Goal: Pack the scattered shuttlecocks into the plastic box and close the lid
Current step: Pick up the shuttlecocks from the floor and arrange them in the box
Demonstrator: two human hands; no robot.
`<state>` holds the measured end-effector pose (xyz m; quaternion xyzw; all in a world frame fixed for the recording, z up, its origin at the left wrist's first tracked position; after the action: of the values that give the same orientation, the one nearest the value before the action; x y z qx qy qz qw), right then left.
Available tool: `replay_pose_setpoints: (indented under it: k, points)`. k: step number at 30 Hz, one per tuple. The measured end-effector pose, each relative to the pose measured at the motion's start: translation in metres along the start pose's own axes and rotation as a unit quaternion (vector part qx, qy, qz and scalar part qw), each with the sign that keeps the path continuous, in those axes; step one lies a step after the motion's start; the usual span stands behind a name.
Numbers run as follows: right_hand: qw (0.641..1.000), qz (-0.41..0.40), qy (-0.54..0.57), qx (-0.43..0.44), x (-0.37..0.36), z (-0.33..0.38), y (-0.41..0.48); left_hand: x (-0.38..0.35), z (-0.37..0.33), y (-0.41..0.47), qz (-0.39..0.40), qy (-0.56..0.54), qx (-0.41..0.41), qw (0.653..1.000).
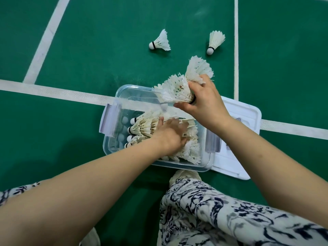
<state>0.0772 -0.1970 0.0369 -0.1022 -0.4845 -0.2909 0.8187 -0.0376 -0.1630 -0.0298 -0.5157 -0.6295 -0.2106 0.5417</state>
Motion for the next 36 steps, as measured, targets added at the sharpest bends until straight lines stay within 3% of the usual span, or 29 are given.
replay_pose_setpoints:
  k: [4, 8, 12, 15, 17, 20, 22, 24, 30, 32, 36]
  points:
    - [1.000, 0.002, 0.006, 0.005, -0.001, 0.001, 0.000, 0.001, -0.004, 0.001, -0.003, -0.043, 0.009, 0.999]
    - [1.000, 0.003, 0.014, 0.000, -0.004, -0.001, 0.000, 0.025, 0.007, -0.004, -0.117, -0.109, 0.002, 0.987]
    - [1.000, -0.001, 0.023, -0.004, -0.005, -0.001, 0.000, 0.057, 0.027, -0.018, -0.252, -0.215, 0.059, 0.942]
    - [1.000, 0.001, 0.027, 0.000, -0.005, 0.002, 0.000, 0.065, 0.043, -0.021, -0.264, -0.293, 0.102, 0.913]
    - [0.999, 0.005, 0.035, -0.006, -0.006, 0.006, -0.002, 0.068, 0.044, -0.021, -0.222, -0.420, 0.122, 0.872]
    - [0.999, 0.010, 0.049, -0.012, -0.007, 0.012, -0.005, 0.069, 0.038, -0.020, -0.208, -0.569, 0.148, 0.782]
    - [0.998, 0.014, 0.050, -0.018, -0.008, 0.015, -0.007, 0.071, 0.032, -0.019, -0.227, -0.626, 0.170, 0.726]
    - [0.998, 0.012, 0.052, -0.023, -0.009, 0.017, -0.009, 0.075, 0.028, -0.019, -0.247, -0.649, 0.181, 0.697]
    - [1.000, 0.020, 0.005, 0.002, -0.010, 0.021, -0.010, 0.085, 0.030, -0.023, -0.280, -0.627, 0.160, 0.709]
    - [1.000, 0.018, 0.002, 0.010, -0.008, 0.022, -0.011, 0.091, 0.035, -0.023, -0.299, -0.583, 0.150, 0.740]
    - [1.000, 0.005, 0.010, 0.010, -0.005, 0.020, -0.014, 0.097, 0.054, -0.027, -0.321, -0.434, 0.109, 0.835]
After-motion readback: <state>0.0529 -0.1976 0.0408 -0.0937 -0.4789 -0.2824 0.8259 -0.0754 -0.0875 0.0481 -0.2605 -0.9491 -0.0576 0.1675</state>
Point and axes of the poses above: each hand's wrist, its own y-axis towards the middle knuckle, its own x-axis out of the back of the hand, z = x × y, the point moved 1 cm from there along y, towards the middle knuckle, and after that the axes turned 15 degrees about -z, right-handed, at the moved point
